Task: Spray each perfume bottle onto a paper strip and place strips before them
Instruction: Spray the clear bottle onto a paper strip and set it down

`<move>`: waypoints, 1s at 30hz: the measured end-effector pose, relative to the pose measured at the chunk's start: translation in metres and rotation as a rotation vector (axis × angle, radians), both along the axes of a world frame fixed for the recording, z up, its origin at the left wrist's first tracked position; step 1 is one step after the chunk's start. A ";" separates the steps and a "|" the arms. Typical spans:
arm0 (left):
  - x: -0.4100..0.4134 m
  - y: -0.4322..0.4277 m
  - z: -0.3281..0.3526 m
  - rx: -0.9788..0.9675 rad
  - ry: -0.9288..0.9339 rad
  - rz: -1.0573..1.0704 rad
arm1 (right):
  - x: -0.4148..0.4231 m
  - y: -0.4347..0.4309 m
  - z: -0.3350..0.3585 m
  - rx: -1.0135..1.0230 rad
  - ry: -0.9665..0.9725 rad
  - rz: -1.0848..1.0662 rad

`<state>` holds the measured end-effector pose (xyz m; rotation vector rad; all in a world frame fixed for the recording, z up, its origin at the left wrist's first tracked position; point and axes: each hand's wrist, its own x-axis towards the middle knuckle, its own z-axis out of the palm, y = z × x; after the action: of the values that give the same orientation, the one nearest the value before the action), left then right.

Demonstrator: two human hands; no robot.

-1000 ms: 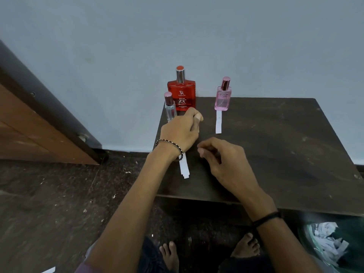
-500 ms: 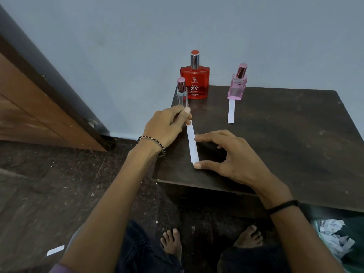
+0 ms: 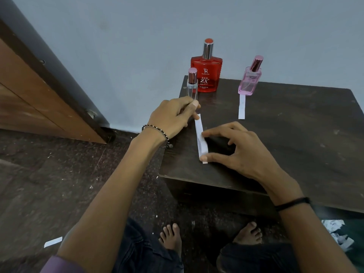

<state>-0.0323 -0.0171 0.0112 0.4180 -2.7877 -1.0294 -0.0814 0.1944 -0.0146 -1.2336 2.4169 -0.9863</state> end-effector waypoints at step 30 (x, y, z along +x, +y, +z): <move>0.000 -0.019 -0.001 0.198 -0.104 -0.144 | 0.006 -0.033 -0.006 -0.298 0.152 -0.270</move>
<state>-0.0327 -0.0363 0.0106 0.3039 -2.8524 -1.3604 -0.0755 0.1612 -0.0207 -1.1241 2.6797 -1.4217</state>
